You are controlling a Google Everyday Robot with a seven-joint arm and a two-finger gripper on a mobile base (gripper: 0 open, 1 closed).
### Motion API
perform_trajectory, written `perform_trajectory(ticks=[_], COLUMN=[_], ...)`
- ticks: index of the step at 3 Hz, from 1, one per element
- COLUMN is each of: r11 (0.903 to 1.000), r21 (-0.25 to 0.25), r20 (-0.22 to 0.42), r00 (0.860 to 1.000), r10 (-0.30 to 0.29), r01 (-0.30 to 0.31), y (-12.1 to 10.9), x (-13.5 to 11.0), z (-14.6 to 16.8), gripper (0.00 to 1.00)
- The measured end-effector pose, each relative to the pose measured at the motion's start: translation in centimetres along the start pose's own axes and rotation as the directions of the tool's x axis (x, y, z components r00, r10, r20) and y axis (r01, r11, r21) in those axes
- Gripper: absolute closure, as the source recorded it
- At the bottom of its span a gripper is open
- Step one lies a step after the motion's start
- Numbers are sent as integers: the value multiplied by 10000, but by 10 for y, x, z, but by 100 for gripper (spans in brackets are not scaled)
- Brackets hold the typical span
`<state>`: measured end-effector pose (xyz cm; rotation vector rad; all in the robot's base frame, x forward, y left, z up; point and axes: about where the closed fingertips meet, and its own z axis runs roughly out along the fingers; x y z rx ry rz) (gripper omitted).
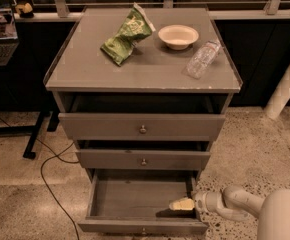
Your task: Open bottom drawer
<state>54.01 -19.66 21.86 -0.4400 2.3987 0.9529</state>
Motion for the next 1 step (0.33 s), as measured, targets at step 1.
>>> perform_trajectory(ticks=[1], r11=[10000], r21=[0], r20=[0], r00=[10000], r10=[0], r01=[0], y=[0], x=[0], z=[0], gripper=[0])
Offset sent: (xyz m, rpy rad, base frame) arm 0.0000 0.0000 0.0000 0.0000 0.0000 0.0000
